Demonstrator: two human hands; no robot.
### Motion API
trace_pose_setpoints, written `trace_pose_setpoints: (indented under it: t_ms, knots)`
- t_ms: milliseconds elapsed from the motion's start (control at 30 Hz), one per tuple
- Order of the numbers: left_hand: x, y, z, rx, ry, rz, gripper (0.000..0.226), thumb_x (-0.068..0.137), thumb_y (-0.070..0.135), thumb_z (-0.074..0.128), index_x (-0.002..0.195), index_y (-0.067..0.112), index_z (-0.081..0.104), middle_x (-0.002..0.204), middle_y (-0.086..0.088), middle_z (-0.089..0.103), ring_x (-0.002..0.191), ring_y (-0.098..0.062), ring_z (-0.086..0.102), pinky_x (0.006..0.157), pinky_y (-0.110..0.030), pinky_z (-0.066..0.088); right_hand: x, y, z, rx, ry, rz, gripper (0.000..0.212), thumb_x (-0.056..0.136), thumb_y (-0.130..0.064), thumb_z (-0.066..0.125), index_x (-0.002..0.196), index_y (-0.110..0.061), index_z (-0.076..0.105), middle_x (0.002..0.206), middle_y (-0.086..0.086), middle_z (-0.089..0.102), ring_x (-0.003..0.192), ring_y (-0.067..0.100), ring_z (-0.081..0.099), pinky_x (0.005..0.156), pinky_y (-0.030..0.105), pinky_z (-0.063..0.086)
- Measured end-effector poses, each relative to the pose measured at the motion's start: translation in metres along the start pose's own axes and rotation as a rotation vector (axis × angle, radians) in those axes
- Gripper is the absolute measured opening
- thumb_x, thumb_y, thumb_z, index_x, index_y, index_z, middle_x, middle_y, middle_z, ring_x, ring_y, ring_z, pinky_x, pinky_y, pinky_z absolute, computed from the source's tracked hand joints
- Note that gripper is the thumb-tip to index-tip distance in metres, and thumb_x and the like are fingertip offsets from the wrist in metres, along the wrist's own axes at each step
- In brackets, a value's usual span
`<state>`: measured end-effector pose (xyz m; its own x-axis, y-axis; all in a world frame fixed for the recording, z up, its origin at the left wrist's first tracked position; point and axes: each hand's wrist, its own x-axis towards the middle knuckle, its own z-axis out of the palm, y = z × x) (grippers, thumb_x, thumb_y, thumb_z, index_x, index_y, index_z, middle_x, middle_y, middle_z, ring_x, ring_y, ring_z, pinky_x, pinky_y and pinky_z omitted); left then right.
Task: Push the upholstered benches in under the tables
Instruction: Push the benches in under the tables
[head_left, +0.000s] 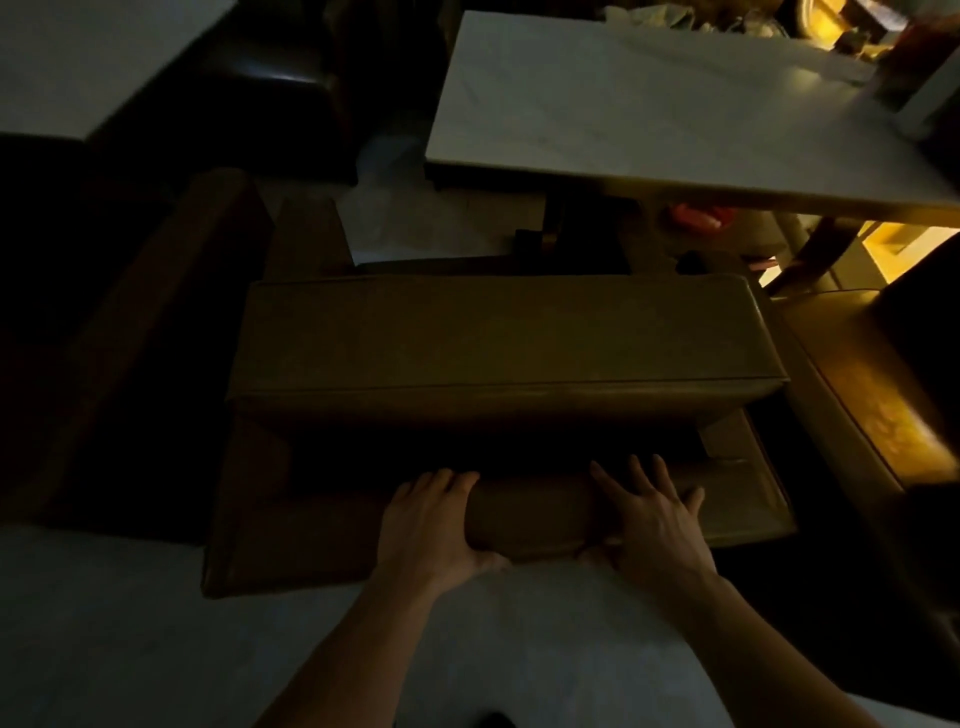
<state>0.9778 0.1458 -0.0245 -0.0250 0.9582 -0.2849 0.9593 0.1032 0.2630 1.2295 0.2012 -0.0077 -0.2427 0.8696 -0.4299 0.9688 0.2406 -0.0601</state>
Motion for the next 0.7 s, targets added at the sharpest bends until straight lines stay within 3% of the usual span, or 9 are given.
trace_pose_setpoints:
  t_ms: [400, 700]
  knots:
    - [-0.052, -0.054, 0.000, 0.005, -0.011, 0.046, 0.107, 0.054, 0.087, 0.061, 0.144, 0.038, 0.031, 0.142, 0.010, 0.044, 0.129, -0.016, 0.038, 0.110, -0.037, 0.028, -0.044, -0.060, 0.030, 0.031, -0.068, 0.037, 0.111, 0.078, -0.072, 0.064, 0.156, -0.043, -0.008, 0.167, 0.009, -0.011, 0.150, 0.043, -0.018, 0.112, 0.078, 0.006]
    - [-0.042, -0.072, 0.000, -0.010, -0.023, 0.092, 0.108, 0.052, 0.087, 0.062, 0.143, 0.037, 0.032, 0.140, 0.010, 0.043, 0.127, -0.017, 0.039, 0.108, -0.039, 0.030, -0.034, -0.069, 0.028, 0.018, -0.117, 0.050, 0.110, 0.079, -0.066, 0.067, 0.156, -0.043, -0.008, 0.167, 0.011, -0.012, 0.149, 0.046, -0.018, 0.111, 0.080, 0.007]
